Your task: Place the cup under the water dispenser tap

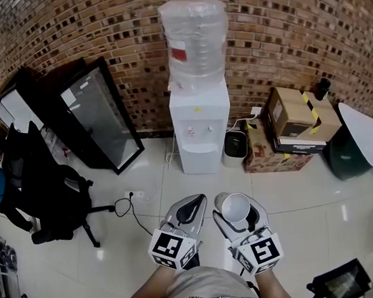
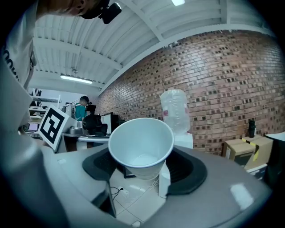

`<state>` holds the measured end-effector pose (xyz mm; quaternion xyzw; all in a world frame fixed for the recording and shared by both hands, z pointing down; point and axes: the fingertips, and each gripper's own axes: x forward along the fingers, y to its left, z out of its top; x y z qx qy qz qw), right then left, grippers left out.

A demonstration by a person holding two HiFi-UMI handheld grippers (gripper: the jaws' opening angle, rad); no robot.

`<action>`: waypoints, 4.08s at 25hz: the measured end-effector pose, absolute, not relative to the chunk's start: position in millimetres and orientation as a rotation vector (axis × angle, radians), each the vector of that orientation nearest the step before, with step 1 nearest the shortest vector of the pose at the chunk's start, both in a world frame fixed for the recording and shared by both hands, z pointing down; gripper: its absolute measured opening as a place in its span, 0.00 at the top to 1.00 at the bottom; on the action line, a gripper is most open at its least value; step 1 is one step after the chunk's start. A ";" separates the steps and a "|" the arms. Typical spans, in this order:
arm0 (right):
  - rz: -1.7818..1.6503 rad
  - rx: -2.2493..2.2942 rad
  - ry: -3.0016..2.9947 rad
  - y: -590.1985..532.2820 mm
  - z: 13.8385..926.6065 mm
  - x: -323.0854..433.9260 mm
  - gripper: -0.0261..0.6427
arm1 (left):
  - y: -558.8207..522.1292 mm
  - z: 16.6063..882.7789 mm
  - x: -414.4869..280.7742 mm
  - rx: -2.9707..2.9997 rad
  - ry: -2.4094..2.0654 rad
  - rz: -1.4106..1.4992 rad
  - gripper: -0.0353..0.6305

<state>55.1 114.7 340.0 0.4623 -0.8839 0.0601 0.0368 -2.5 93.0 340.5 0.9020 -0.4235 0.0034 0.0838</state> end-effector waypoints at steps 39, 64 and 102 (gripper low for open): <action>0.166 1.474 -2.568 -129.5 326.2 -14.0 0.46 | -148.9 331.3 -65.9 2.714 -1.108 -0.011 0.95; 0.206 1.317 -2.549 -198.0 394.5 24.4 0.46 | -211.6 384.5 -28.1 2.667 -1.194 0.029 0.95; 0.379 1.321 -2.349 -316.6 747.8 40.4 0.46 | -257.8 654.8 -15.8 2.622 -1.099 0.076 0.95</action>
